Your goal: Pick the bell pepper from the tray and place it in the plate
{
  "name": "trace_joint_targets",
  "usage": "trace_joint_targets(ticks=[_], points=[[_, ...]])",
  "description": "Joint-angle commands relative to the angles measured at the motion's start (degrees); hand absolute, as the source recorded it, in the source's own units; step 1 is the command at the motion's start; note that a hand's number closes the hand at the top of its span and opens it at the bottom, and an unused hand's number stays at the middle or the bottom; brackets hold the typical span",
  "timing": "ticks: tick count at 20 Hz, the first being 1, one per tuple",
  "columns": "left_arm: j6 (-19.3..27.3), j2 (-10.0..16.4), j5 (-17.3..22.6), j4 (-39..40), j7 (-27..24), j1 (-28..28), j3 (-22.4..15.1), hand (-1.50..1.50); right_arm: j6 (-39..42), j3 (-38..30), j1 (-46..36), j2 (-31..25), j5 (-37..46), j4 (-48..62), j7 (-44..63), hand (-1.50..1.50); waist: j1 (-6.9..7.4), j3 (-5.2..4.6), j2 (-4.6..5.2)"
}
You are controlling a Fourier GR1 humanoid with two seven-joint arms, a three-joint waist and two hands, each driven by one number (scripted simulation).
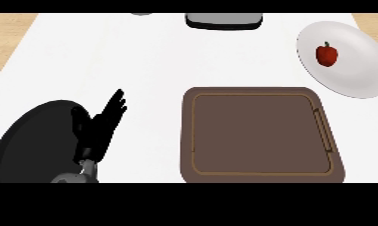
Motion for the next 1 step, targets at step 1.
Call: trace_joint_targets(ticks=[1], points=[[0.45,-0.66,0.24,-0.55,1.51,-0.21,-0.23,0.0,5.96,0.62,2.32,0.48,0.42,-0.02,-8.55,-1.5,-0.24,-0.04,-0.19]])
